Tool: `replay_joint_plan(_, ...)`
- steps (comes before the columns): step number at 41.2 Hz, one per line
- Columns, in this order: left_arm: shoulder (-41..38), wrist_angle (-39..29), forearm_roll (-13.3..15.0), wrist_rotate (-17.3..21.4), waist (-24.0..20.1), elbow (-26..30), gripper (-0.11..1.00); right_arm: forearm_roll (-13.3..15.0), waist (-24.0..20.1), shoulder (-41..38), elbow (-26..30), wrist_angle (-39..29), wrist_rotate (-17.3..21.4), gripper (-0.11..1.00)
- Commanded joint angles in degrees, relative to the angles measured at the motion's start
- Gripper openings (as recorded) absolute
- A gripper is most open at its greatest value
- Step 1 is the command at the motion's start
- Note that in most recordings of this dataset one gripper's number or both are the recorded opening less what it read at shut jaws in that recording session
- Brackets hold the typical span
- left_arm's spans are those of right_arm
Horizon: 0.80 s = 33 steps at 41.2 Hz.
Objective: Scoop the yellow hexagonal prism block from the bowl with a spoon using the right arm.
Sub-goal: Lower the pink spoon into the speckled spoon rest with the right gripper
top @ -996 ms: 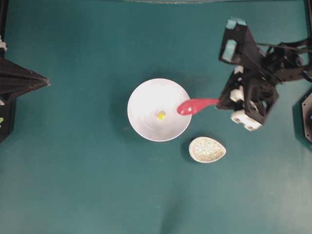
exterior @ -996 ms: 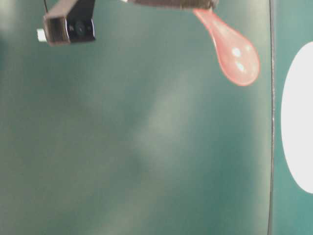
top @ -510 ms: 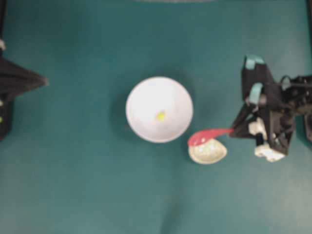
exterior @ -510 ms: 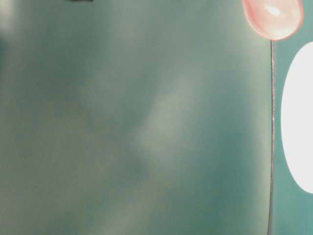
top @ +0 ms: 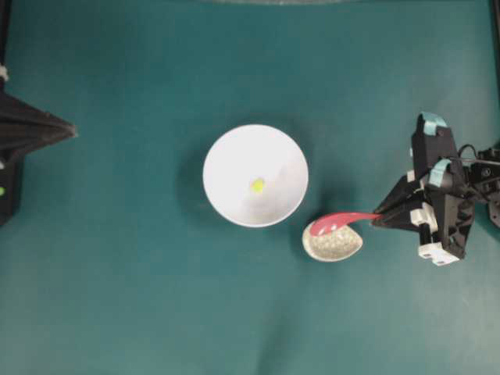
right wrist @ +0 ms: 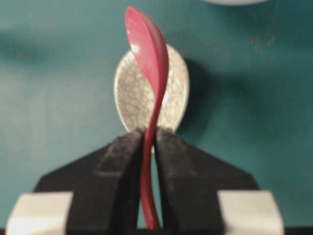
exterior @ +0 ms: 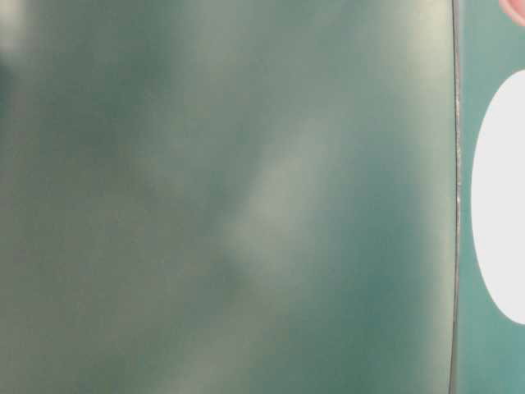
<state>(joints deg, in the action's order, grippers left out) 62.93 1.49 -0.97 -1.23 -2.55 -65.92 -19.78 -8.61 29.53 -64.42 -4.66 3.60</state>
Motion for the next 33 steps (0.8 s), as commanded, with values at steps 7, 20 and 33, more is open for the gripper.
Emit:
replay_joint_plan(7,-0.26,0.18,0.09,-0.18,-0.09,1.85,0.03,-3.34,-2.99,-3.16,-3.43,8.53,0.09,0.15)
replay_joint_plan(20,-0.26,0.18,0.09,-0.09,-0.09,1.85,0.03,-6.33,-6.06,-9.23,-3.96,13.36,0.09,0.15)
replay_joint_plan(33,-0.26,0.18,0.09,-0.09,-0.09,1.85,0.03,-7.73,-6.59,-11.34,-3.6,13.89,0.09,0.16)
